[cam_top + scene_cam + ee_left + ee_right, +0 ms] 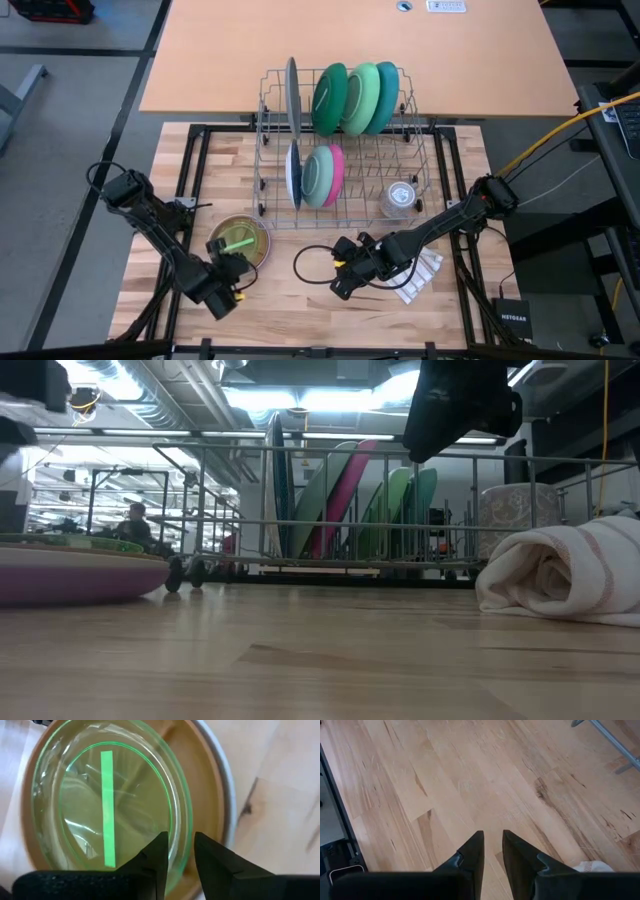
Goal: Sort dishes
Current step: Put the green transparent plate in the dish rack
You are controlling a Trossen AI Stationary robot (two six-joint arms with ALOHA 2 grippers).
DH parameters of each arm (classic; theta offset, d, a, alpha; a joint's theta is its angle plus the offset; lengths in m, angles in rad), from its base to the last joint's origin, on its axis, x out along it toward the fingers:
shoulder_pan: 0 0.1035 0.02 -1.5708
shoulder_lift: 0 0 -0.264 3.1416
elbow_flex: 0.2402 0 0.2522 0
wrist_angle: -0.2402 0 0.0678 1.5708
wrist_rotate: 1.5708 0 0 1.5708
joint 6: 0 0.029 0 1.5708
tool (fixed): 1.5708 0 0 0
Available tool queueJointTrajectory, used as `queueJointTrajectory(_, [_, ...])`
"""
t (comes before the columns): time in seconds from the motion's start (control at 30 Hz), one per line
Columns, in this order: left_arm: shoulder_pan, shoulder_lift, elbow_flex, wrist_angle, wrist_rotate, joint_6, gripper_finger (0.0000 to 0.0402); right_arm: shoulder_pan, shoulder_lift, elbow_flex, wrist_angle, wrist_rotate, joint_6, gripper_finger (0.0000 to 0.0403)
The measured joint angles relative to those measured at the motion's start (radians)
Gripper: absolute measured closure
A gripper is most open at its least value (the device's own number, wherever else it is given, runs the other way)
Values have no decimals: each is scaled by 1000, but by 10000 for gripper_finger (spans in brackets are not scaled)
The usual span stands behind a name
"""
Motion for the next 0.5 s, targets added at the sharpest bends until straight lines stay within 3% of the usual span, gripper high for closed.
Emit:
queueJointTrajectory(0.3, [54,1,-30,31,-1,17,317,0,0,0,0,0,0,329])
queueJointTrajectory(0.5, [59,1,-24,29,0,27,373,0,0,0,3,0,-1,329])
